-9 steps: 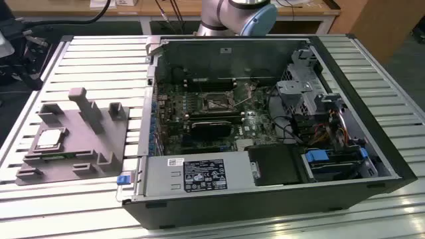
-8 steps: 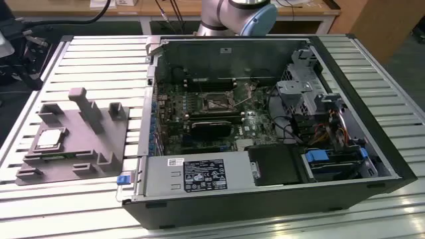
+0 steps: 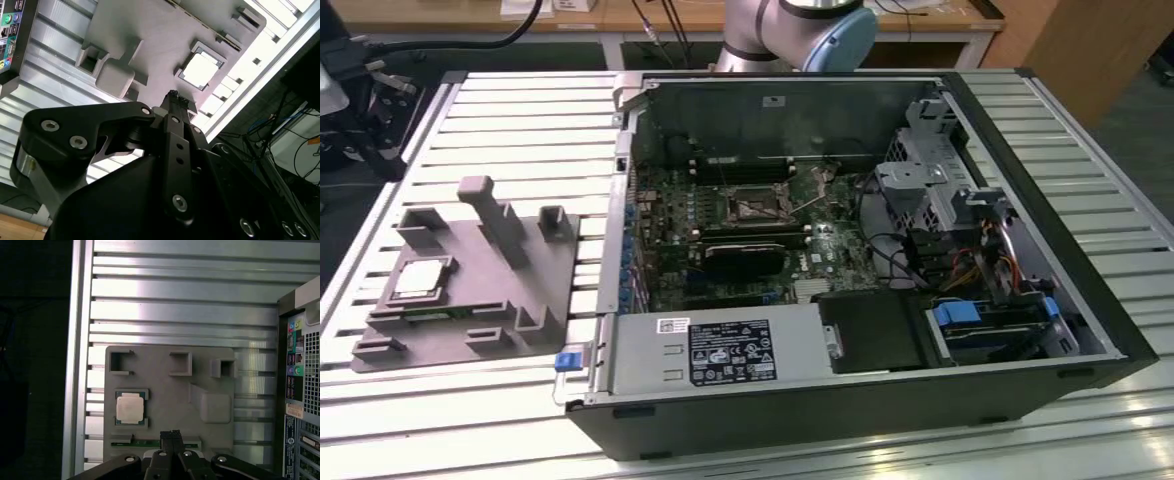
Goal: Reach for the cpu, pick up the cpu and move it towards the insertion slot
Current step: 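Pick up the cpu and move it towards the insertion slot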
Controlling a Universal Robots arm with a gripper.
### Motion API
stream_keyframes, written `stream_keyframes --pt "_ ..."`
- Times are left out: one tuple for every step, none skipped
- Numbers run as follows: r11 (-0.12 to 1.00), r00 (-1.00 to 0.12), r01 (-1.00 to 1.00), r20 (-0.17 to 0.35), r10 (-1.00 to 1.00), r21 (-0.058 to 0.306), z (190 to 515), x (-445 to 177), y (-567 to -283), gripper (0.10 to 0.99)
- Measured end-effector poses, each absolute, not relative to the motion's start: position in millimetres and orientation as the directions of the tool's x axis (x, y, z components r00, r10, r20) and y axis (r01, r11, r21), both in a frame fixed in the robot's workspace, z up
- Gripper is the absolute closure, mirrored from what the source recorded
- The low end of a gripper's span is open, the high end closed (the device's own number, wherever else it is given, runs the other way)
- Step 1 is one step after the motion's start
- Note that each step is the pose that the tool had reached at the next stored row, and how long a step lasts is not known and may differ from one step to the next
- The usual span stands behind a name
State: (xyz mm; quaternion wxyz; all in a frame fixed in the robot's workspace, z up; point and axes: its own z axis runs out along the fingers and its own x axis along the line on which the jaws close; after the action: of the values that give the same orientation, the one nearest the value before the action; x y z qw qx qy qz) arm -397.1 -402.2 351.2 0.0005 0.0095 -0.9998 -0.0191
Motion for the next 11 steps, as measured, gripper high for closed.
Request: stream_keyframes --pt "0.999 -1.0 -0.019 0.001 -0.019 0.038 351 -397 -402 0.98" --pt "0.999 -1.0 -0.019 0.001 -0.019 0.038 351 -397 -402 0.98" --pt "0.999 -1.0 -0.019 0.0 -0.019 0.038 350 -397 -402 0.98" --pt "0.999 -1.0 -0.019 0.0 -0.019 0.038 349 -397 -402 0.98" --pt "0.999 -1.0 -0.019 0.0 -0.019 0.038 348 -398 -402 0.98" --pt "0.999 -1.0 -0.019 0.0 -0.019 0.038 347 -398 -402 0.98" --pt "0.999 -1.0 -0.019 0.0 -0.019 0.038 346 -398 -402 0.98" --pt "0.999 -1.0 -0.019 0.001 -0.019 0.038 345 -398 -402 0.98" --pt "0.999 -1.0 -0.019 0.001 -0.019 0.038 343 -399 -403 0.98" --pt "0.999 -1.0 -0.019 0.001 -0.019 0.038 341 -400 -403 0.98" --pt "0.999 -1.0 -0.019 0.001 -0.019 0.038 340 -401 -403 0.98"
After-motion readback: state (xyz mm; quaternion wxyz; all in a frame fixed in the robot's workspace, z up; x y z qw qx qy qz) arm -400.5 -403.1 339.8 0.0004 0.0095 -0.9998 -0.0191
